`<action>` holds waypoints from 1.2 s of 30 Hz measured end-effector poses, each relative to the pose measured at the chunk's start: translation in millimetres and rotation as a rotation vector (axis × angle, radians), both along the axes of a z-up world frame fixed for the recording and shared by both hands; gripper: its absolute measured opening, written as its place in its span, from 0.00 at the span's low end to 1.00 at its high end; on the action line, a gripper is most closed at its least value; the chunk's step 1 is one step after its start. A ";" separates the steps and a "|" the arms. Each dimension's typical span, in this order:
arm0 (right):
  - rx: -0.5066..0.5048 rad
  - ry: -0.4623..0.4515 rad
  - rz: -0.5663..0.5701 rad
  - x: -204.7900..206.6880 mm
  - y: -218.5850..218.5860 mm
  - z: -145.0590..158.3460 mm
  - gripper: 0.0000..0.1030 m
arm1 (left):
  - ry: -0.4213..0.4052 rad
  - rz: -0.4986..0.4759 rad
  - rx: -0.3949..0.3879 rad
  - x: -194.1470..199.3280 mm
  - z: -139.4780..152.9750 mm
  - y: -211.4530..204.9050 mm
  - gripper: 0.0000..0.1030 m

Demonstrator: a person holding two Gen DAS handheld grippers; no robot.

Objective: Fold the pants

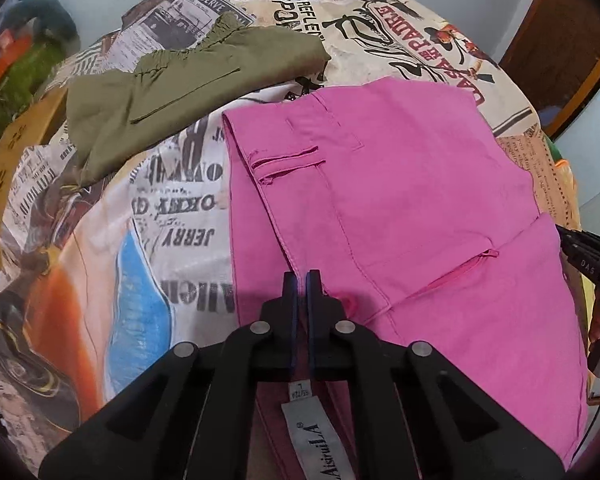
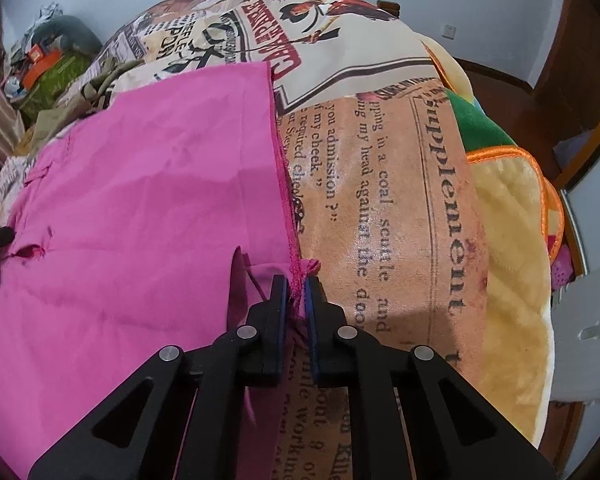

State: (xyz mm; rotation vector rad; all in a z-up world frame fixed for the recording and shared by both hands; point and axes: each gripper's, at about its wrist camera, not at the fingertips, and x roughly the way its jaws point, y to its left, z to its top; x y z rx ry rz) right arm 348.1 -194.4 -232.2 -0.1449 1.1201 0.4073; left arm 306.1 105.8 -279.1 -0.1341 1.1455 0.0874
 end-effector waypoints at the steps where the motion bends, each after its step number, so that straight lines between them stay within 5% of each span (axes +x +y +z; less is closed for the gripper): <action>1: -0.018 -0.005 0.010 -1.0 1.4 0.0 0.07 | -0.001 -0.001 0.008 0.1 0.8 -1.2 0.05; 8: -0.056 -0.006 0.027 0.7 7.6 -1.2 0.07 | -0.008 -0.022 -0.011 0.4 -0.7 0.4 0.07; 10: -0.043 0.009 0.009 2.8 4.8 2.2 0.08 | -0.006 -0.023 -0.020 -1.8 2.3 3.5 0.14; 14: -0.039 0.034 -0.033 7.2 -3.5 13.3 0.20 | -0.019 -0.035 -0.026 -7.2 17.7 11.9 0.17; 19: 0.038 -0.052 -0.056 10.1 -13.9 52.4 0.39 | -0.104 -0.020 0.002 -2.9 47.0 28.9 0.48; 26: 0.071 -0.166 -0.023 28.6 5.0 86.7 0.51 | -0.125 0.006 -0.002 30.2 49.3 48.1 0.48; 36: 0.049 -0.120 0.039 69.8 39.3 57.2 0.53 | -0.073 0.016 -0.057 72.7 12.6 59.9 0.48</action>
